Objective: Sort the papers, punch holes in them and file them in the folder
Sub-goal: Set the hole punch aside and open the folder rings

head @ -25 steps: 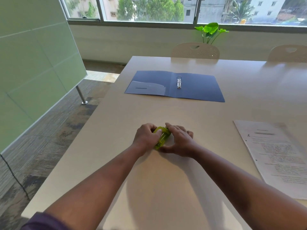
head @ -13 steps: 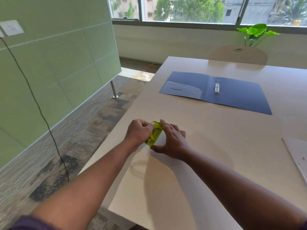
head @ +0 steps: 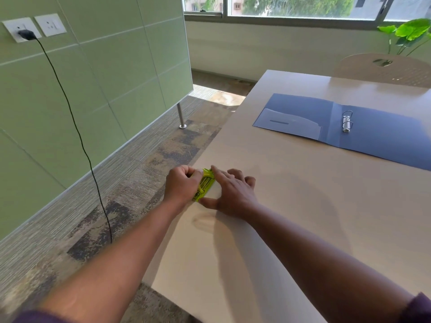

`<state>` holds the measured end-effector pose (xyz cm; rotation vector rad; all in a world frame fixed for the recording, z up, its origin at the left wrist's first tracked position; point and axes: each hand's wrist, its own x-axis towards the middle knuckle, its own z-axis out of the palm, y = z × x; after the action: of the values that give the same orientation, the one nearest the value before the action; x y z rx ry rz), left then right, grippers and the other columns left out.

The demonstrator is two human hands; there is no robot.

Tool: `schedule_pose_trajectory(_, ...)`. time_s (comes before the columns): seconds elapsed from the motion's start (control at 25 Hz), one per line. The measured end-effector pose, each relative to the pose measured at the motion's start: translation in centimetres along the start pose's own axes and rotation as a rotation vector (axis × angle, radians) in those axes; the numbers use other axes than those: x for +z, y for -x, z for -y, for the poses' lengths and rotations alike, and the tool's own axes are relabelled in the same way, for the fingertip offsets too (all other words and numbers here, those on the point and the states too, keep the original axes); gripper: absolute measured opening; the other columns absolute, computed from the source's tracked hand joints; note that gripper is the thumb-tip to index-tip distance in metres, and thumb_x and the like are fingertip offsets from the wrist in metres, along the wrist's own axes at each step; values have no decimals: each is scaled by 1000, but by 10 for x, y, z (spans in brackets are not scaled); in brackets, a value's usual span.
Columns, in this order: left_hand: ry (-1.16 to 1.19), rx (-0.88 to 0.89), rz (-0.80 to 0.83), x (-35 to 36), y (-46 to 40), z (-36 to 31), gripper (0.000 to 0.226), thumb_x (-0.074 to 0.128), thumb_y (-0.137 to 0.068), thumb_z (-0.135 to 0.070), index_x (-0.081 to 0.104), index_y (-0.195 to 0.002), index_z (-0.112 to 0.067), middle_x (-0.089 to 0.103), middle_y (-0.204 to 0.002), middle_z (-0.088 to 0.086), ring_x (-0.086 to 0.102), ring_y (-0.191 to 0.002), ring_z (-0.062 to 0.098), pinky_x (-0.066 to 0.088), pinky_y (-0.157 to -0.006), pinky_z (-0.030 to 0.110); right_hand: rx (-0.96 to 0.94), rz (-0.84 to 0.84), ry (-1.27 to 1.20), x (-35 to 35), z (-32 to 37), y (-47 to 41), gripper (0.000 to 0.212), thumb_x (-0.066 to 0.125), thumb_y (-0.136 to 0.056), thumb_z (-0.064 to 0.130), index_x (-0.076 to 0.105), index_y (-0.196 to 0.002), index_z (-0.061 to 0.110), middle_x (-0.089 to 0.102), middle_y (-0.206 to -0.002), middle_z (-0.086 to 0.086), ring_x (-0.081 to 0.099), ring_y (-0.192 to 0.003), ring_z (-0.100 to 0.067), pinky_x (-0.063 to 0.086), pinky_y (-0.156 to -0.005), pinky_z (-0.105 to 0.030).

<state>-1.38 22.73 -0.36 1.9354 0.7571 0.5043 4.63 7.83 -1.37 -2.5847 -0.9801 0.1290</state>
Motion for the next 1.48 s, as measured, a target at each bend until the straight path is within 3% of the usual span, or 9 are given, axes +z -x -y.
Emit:
schedule_pose_trajectory(0.16,-33,36,-46,3,2,5,27,71,-87,-36,69,-73,-14,70,-63,1,65,-58,19,55,-58,36,-22,-26,31,4,-1,1,107,45,-71,90,21,-159,33,40,-160,10,26,-148,-22,24,-105,-48)
schedule_pose_trajectory(0.48,-125,122,-111,7,5,5,24,67,-92,-34,68,-79,-15,66,-67,-2,63,-64,19,46,-60,29,-46,-38,34,4,-1,1,102,50,-76,83,23,-159,29,41,-160,10,27,-148,-19,23,-105,-45)
schedule_pose_trajectory(1.24,-158,197,-112,12,3,10,16,64,-93,-27,67,-98,-12,70,-86,5,64,-80,26,51,-73,35,-70,121,116,5,-2,-6,98,32,-89,81,-2,-162,27,11,-171,9,6,-157,-22,15,-114,-47)
schedule_pose_trajectory(1.48,-167,220,-112,11,4,11,19,64,-93,-29,67,-97,-10,70,-86,6,65,-80,26,52,-73,35,-73,109,123,6,-2,-4,98,31,-89,82,-3,-163,26,10,-171,9,6,-157,-22,14,-114,-46)
